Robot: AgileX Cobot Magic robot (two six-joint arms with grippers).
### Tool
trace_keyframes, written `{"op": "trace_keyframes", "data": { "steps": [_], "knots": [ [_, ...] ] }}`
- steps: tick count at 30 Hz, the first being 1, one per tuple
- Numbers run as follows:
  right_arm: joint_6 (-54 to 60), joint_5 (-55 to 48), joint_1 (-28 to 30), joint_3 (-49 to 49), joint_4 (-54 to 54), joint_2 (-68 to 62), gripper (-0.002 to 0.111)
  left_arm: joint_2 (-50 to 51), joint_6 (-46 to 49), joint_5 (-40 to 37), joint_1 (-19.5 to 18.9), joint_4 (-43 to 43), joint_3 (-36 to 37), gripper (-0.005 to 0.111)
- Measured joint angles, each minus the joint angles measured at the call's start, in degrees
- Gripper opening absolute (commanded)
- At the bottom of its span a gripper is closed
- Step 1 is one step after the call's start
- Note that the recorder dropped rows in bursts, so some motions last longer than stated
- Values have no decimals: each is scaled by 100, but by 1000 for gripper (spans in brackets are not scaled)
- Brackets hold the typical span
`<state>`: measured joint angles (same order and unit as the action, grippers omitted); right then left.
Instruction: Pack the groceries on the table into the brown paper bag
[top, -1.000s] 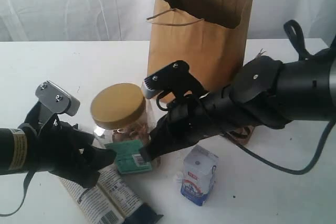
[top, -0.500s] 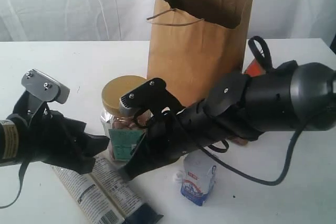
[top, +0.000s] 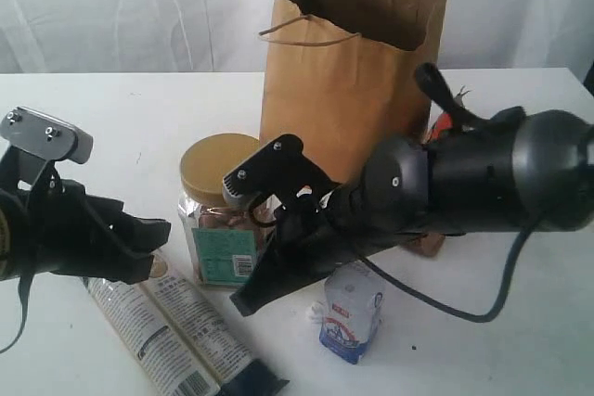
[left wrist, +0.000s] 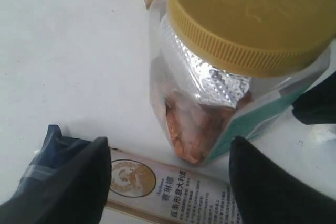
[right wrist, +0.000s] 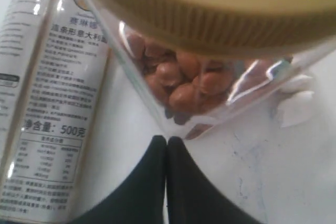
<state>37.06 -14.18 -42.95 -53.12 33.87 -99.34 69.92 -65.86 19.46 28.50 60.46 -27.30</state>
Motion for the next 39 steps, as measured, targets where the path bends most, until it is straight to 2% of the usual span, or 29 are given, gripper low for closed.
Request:
{"op": "trace_keyframes", "data": {
  "steps": [6,13,16,21,23,26,29,32,35,39],
  "knots": [
    [0,120,-42,-256,170,-292,0,0,120,-144,0,0,0,67],
    [0,515,-246,-655,230,-352,0,0,479,-648,0,-219,0,60],
    [0,758,-334,-812,326,-495,0,0,1032,-519,0,-780,0,59],
    [0,856,-361,-1124,718,-769,0,0,2544,-345,0,-2624,0,60],
    [0,662,-372,-1241,766,-799,0,0,3267,-333,0,-3287,0,66],
    [0,177,-372,-1302,716,-651,0,0,3952,-295,0,-3689,0,77],
    [0,-314,-386,-1302,513,-435,0,0,4147,-282,0,-3815,0,85],
    [-333,-600,-389,-1302,113,-254,0,0,4193,-278,0,-3837,0,87],
    [-1286,-908,-355,-1302,-944,-88,0,0,4104,-324,0,-3850,0,87],
    [-2363,-1539,-230,-1309,-2546,-9,0,69,3309,-347,0,-3850,0,87]
  ]
}}
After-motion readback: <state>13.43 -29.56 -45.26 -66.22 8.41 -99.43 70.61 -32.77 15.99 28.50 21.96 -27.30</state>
